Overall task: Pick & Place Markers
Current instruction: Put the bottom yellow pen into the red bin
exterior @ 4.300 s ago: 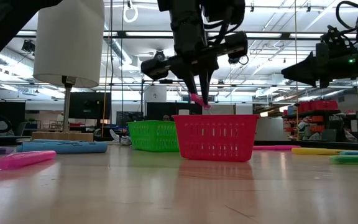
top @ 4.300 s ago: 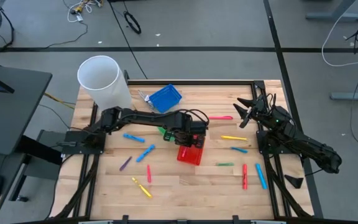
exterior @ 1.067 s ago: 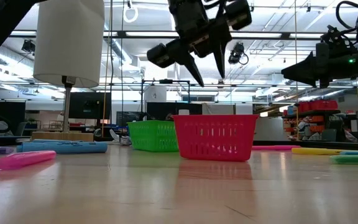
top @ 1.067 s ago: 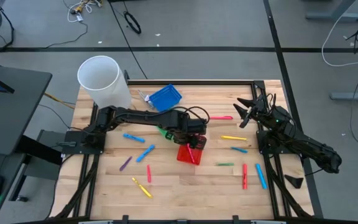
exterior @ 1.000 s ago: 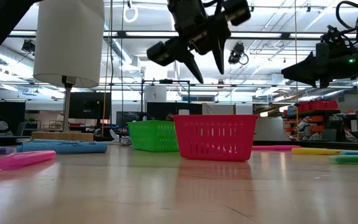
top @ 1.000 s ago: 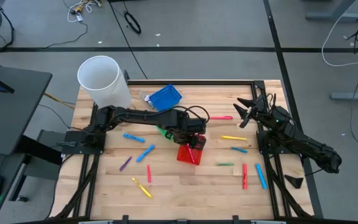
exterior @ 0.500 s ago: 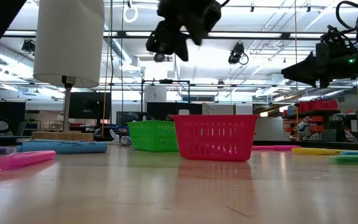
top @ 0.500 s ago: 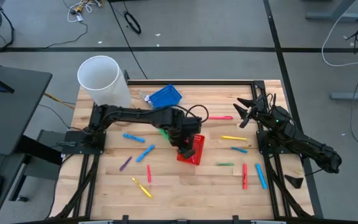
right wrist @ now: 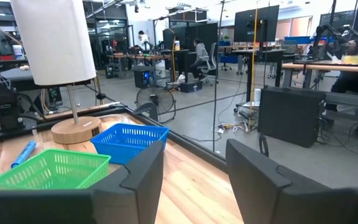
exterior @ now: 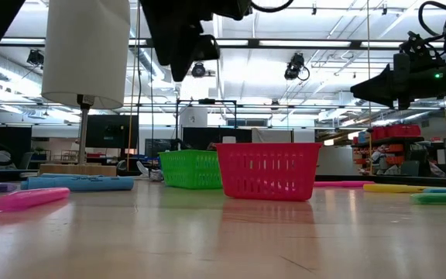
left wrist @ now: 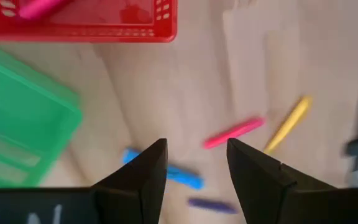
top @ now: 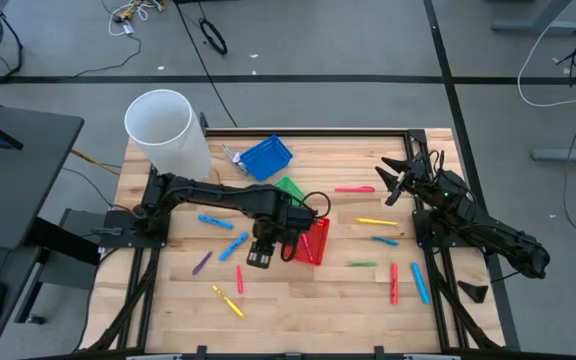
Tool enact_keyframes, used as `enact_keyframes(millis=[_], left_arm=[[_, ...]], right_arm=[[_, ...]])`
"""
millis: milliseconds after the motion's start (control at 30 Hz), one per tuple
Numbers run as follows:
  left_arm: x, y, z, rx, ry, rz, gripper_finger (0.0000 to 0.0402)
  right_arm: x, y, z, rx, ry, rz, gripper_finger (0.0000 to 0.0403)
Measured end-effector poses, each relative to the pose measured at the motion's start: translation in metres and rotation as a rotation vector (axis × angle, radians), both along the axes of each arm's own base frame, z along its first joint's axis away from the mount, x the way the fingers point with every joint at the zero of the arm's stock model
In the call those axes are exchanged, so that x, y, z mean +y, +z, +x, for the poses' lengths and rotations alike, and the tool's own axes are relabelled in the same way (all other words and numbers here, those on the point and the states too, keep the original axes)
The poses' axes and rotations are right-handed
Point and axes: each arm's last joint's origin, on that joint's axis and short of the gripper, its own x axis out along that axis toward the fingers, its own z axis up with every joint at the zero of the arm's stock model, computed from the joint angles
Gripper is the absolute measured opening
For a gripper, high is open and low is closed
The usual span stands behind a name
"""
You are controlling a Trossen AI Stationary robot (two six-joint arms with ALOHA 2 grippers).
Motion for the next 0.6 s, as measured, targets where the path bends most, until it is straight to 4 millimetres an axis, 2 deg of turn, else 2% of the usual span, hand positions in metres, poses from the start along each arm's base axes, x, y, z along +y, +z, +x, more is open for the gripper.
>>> enact_keyframes(millis=[200, 467, 600], left_arm=[[-0.007, 0.0, -0.001, -0.02, -0.139, 0.08, 0.0174], [-0.012, 0.0, 0.0, -0.051, -0.166, 0.094, 0.0174], [-0.022, 0.0, 0.0, -0.069, -0.216, 0.093, 0.0174]], right_arm=[[0.0, 0.0, 0.0, 0.0, 0.0, 0.0, 0.0176], [0.0, 0.0, 0.0, 0.0, 0.0, 0.0, 0.0176], [0.0, 0.0, 0.0, 0.0, 0.0, 0.0, 0.0176]])
